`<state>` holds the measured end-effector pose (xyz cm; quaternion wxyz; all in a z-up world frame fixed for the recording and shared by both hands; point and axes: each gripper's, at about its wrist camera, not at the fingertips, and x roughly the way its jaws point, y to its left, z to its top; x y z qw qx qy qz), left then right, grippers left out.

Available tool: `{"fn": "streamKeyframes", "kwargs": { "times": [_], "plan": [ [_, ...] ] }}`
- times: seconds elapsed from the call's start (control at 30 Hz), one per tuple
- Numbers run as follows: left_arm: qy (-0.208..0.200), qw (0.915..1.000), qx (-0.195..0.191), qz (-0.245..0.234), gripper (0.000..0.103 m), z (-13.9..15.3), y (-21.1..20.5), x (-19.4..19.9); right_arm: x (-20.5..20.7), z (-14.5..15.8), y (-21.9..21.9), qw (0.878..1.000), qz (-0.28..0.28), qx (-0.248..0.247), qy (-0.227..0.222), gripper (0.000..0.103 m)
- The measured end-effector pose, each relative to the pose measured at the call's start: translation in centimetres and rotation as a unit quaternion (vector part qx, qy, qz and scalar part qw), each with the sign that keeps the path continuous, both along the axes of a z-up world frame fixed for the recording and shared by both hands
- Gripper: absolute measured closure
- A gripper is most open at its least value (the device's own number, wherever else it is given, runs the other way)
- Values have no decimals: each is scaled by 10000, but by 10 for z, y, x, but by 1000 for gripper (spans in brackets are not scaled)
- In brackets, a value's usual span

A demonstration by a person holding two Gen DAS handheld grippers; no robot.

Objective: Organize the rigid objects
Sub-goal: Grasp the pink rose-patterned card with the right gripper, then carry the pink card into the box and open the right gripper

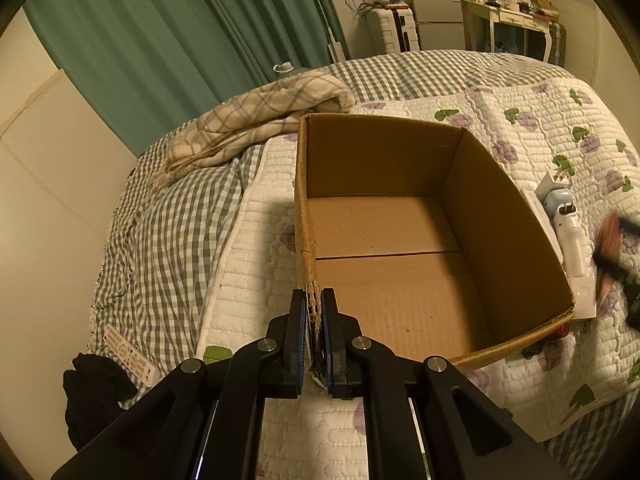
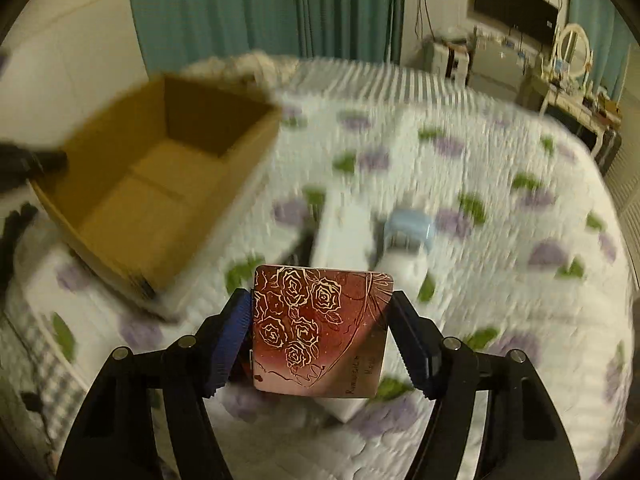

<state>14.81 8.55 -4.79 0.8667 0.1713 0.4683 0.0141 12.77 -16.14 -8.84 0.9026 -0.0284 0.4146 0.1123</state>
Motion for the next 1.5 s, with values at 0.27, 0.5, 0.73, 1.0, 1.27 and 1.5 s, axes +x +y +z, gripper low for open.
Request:
{"fn": "streamKeyframes", "kwargs": {
  "times": [0.27,0.5,0.73,1.0,1.27,1.5],
  "plan": [
    [16,10000,-69,11,96,-1,1,1,40,76,53,9949,657,256,-715,33],
    [48,9999,-136,26,96,0,4,1,77,39,119,9935,1073,216,-324,34],
    [60,9999,-145,15,96,0,4,2,92,-6,147,9918,1258,172,126,33],
    [77,9999,-81,1,96,-3,1,2,76,38,108,9930,936,458,-556,8],
    [55,10000,-6,-2,96,-1,-1,1,50,97,14,9943,-48,-88,-1061,7],
    [53,10000,10,4,96,-1,-1,1,39,50,-51,9948,-730,-516,-493,7]
  ]
}}
